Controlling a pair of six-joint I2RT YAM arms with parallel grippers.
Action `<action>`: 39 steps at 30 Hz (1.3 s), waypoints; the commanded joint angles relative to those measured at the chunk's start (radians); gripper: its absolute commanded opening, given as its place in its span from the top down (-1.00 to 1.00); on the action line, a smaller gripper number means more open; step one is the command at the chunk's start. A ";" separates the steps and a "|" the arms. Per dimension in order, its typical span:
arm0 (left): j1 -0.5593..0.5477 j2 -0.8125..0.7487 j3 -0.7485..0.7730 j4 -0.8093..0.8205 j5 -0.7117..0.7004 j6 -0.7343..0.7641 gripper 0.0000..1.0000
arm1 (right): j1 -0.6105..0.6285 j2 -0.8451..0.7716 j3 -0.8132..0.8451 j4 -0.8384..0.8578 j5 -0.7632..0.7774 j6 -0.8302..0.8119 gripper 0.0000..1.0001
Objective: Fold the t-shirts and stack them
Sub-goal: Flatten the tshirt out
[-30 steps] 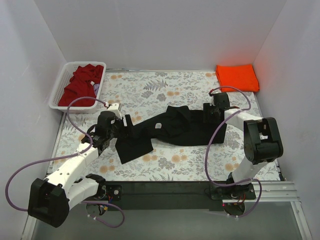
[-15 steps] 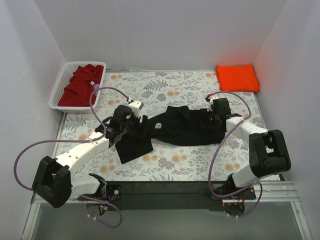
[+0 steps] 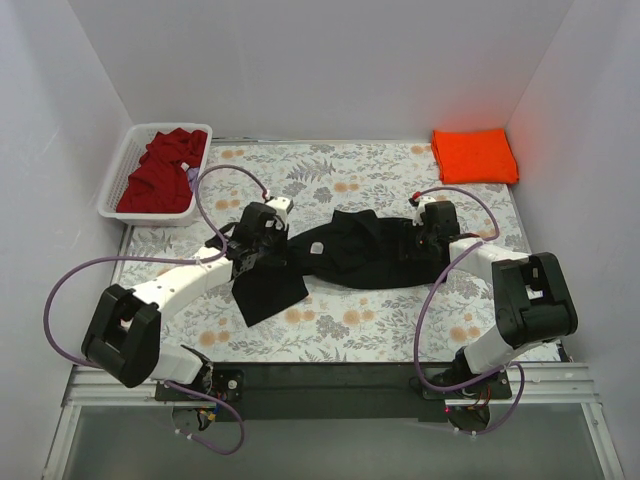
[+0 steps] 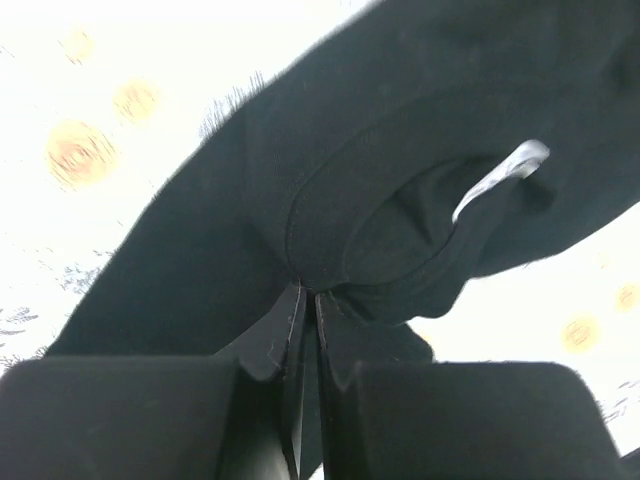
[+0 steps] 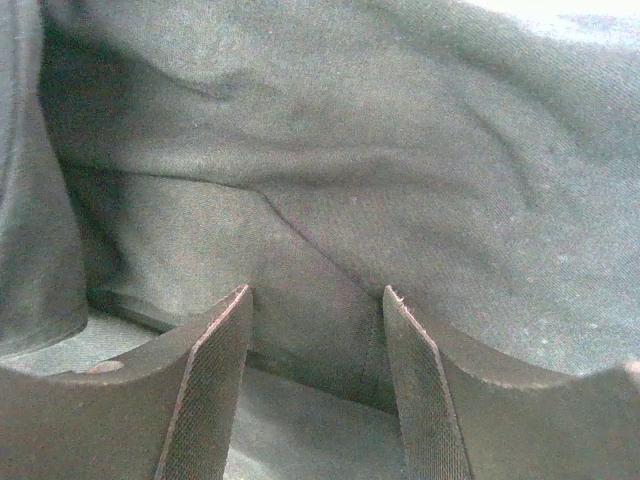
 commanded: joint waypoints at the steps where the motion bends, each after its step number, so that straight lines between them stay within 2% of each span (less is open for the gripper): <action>1: 0.026 -0.023 0.103 0.007 -0.072 -0.074 1.00 | 0.003 0.051 -0.041 0.021 0.007 0.022 -0.24; 4: 0.183 -0.022 0.152 -0.013 -0.056 -0.163 1.00 | 0.000 0.064 -0.050 0.010 0.018 0.033 -0.24; 7: 0.291 0.003 0.189 -0.040 -0.056 -0.198 1.00 | 0.001 0.070 -0.052 -0.001 0.024 0.037 -0.24; 10: 0.380 0.060 0.253 -0.080 0.004 -0.238 1.00 | -0.002 0.073 -0.048 -0.006 0.047 0.048 -0.24; 14: 0.474 0.129 0.301 -0.070 0.016 -0.313 1.00 | -0.014 0.084 -0.041 -0.035 0.059 0.057 -0.25; 18: 0.540 0.265 0.387 -0.071 0.020 -0.358 1.00 | -0.014 0.091 -0.033 -0.045 0.046 0.060 -0.25; 22: 0.606 0.337 0.464 -0.094 0.023 -0.373 0.86 | -0.009 0.062 -0.018 -0.056 0.013 0.045 -0.25; 25: 0.630 0.321 0.479 -0.088 0.026 -0.378 0.81 | 0.000 0.010 -0.006 -0.074 0.019 0.028 -0.24; 27: 0.633 0.299 0.485 -0.090 0.032 -0.366 0.57 | 0.005 -0.030 0.005 -0.090 0.018 0.013 -0.24; 29: 0.630 0.249 0.474 -0.091 0.091 -0.356 0.16 | 0.018 -0.056 0.010 -0.093 -0.049 -0.006 -0.24; 33: 0.581 0.126 0.406 -0.102 0.084 -0.327 -0.26 | 0.112 -0.132 0.033 -0.094 -0.097 -0.012 -0.25; 35: 0.522 0.063 0.322 -0.100 0.076 -0.324 -0.30 | 0.172 -0.150 0.042 -0.093 -0.083 -0.010 -0.25; 39: 0.413 -0.064 0.166 -0.106 0.055 -0.312 -0.30 | 0.202 -0.147 0.042 -0.096 -0.074 0.010 -0.25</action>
